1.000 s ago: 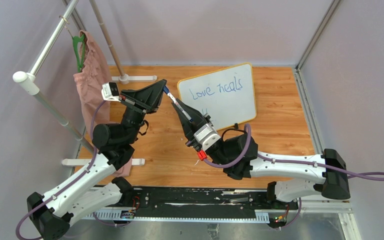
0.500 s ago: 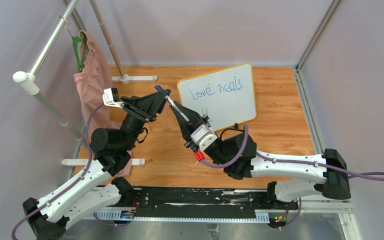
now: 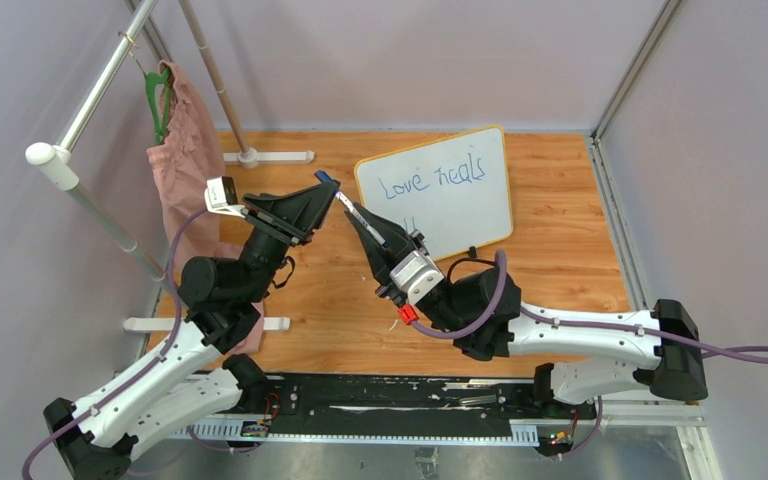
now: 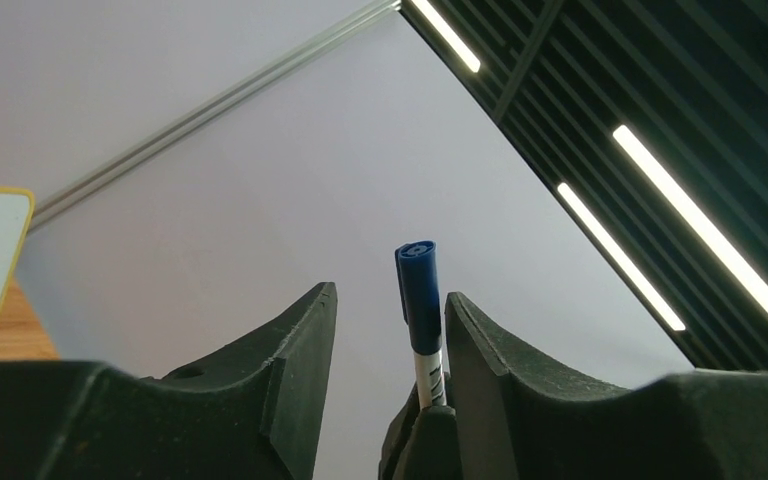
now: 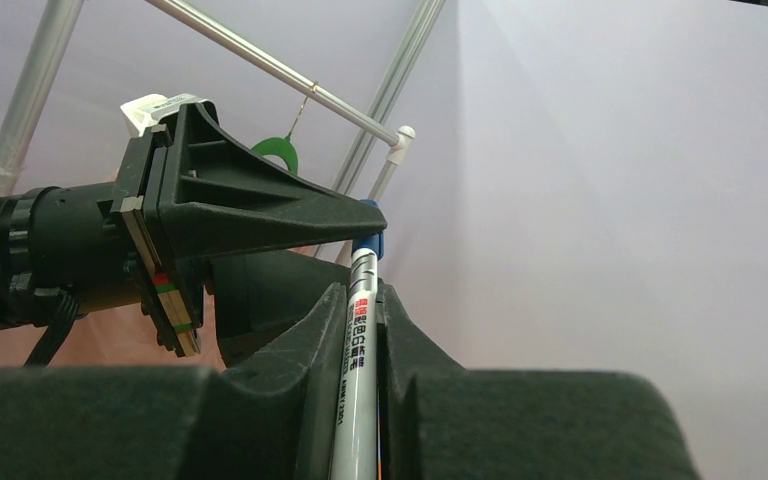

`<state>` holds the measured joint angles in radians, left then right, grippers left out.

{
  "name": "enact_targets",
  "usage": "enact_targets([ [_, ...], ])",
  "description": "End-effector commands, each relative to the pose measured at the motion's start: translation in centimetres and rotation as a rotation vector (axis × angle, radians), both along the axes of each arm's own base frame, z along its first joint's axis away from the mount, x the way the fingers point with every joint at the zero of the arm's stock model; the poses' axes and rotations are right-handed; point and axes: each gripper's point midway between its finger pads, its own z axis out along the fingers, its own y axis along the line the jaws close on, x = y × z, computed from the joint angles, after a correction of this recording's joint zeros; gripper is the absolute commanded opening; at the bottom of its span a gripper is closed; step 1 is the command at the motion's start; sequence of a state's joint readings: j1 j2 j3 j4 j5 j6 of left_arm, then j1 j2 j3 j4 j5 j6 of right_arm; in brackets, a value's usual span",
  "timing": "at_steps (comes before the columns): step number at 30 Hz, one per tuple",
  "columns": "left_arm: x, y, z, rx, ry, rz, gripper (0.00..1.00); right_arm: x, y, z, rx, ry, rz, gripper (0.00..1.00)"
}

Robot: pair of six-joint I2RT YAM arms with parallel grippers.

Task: Write a sentence on the whiteboard
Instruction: Close the whiteboard marker at the center of the board, then place the whiteboard marker at the center of the board.

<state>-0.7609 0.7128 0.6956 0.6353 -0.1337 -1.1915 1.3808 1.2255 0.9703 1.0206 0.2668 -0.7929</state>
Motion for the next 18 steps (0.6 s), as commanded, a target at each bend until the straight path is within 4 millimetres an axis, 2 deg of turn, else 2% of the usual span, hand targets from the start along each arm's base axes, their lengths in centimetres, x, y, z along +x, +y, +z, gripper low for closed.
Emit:
enact_targets([
  [1, -0.7, 0.0, 1.6, -0.01, -0.036, -0.016, 0.49, -0.5, -0.7, 0.7, 0.035, 0.007, 0.01, 0.0],
  [4, -0.8, -0.5, 1.5, -0.004, -0.037, -0.039, 0.49, -0.4, -0.5, 0.6, 0.031, 0.009, 0.007, 0.0],
  [6, -0.9, -0.6, 1.6, -0.003, -0.044, -0.049, 0.45, -0.4, -0.4, 0.6, 0.029, 0.01, 0.005, 0.0],
  [14, -0.9, -0.4, 1.4, 0.026, -0.044, -0.024, 0.0, -0.7, -0.7, 0.1, 0.005, 0.026, 0.007, 0.0],
  [15, -0.8, -0.2, 1.4, 0.04, -0.04, -0.01, 0.0, -0.9, -0.8, -0.3, -0.031, 0.042, 0.012, 0.08],
  [17, -0.8, 0.3, 1.3, 0.055, -0.041, 0.02, 0.0, -1.2, -0.9, -1.2, -0.09, 0.096, 0.038, 0.33],
  [18, -0.8, 0.6, 1.2, 0.062, -0.038, 0.035, 0.0, -1.3, -1.1, -1.5, -0.109, 0.13, 0.057, 0.39],
])
